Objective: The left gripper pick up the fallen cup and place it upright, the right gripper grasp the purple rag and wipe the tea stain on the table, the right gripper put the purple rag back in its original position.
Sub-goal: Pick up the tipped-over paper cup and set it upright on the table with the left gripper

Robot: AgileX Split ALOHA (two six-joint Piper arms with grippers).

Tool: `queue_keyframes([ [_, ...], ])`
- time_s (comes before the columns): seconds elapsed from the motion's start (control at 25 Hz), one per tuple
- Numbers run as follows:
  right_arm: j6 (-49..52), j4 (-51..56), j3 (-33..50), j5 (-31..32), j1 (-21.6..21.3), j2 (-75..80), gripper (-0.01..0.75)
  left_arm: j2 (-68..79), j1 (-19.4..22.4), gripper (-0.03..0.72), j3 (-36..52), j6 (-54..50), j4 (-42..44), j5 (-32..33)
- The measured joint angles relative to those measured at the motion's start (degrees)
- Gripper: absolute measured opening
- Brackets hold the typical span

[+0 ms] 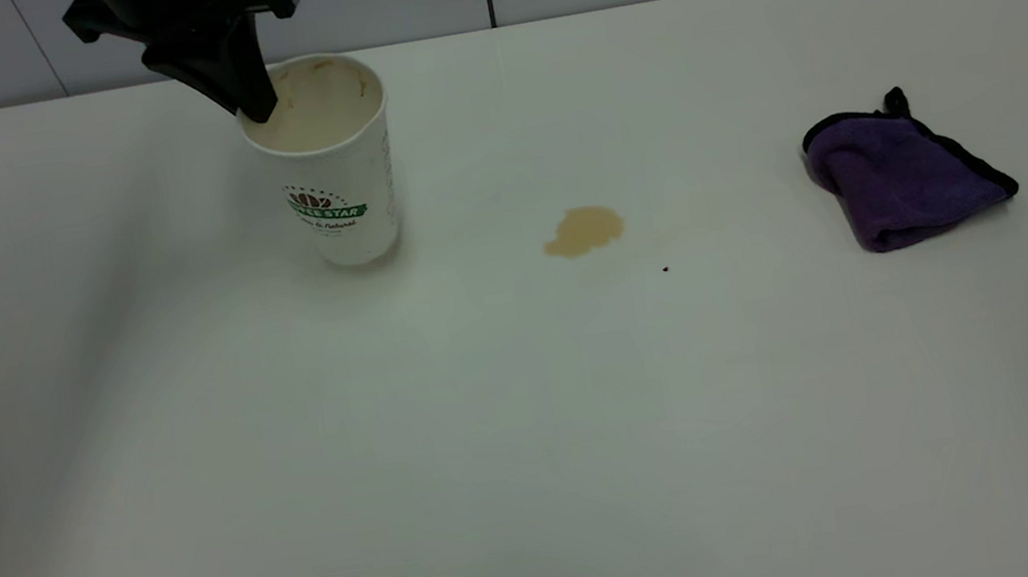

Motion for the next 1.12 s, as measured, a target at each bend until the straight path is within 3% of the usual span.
queue_keyframes([
  [0.48, 0.0, 0.0, 0.0, 0.0, 0.0, 0.0, 0.415, 3.5, 0.0, -0.012, -0.4, 0.2, -0.6, -0.9],
  [0.64, 0.0, 0.0, 0.0, 0.0, 0.0, 0.0, 0.415, 3.5, 0.0, 0.021, -0.7, -0.4, -0.6, -0.7],
  [0.76, 0.0, 0.0, 0.0, 0.0, 0.0, 0.0, 0.415, 3.6, 0.0, 0.112, -2.0, -1.1, -0.6, -0.2],
  [1.0, 0.0, 0.0, 0.0, 0.0, 0.0, 0.0, 0.415, 2.3, 0.0, 0.395, -3.8, -4.5, -0.6, 0.4],
  [1.12, 0.0, 0.0, 0.0, 0.0, 0.0, 0.0, 0.415, -0.3, 0.0, 0.473, -3.8, -4.5, -0.4, 2.6],
])
